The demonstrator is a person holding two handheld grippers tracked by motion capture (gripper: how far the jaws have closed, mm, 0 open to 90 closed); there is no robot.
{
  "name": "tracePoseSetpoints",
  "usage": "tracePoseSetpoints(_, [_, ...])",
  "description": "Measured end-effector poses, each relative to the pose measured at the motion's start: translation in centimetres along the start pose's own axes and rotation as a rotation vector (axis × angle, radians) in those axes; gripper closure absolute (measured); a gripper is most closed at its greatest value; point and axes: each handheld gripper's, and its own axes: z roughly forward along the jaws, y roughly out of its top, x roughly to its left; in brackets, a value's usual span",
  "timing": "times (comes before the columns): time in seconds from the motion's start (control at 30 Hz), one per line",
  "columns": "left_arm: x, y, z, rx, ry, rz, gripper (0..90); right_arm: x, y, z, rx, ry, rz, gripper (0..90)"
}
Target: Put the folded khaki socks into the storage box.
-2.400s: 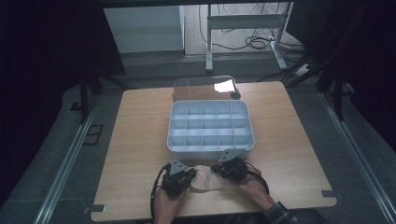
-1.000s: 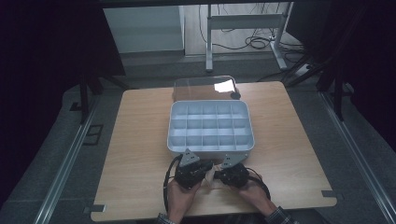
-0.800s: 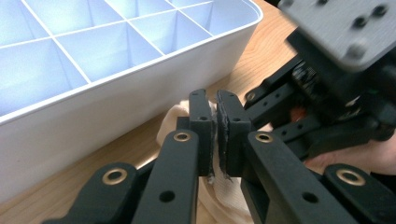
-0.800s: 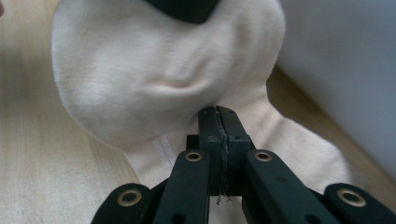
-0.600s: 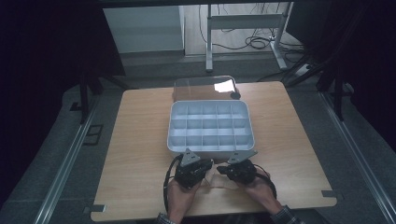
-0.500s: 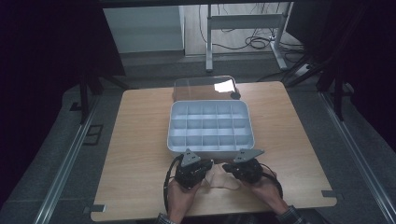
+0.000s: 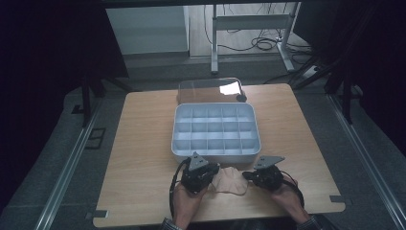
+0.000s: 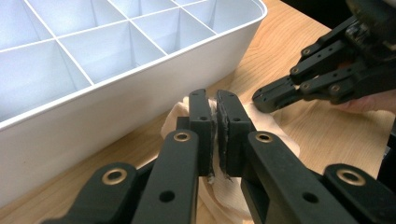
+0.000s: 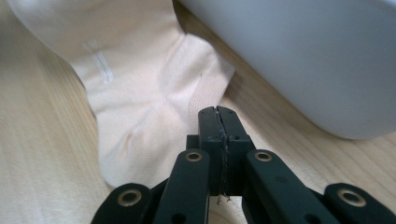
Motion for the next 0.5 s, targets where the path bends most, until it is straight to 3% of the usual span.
tracePoseSetpoints(0.17, [-0.3, 0.3, 0.3, 0.005, -0.006, 0.007, 85.8, 0.2, 0.0, 0.4, -0.015, -0.004, 0.001, 90.0])
tracePoseSetpoints(0.5, [-1.5, 0.8, 2.5, 0.044, -0.038, 0.027, 85.8, 0.4, 0.9, 1.7, -0.033, 0.040, 0.023, 90.0])
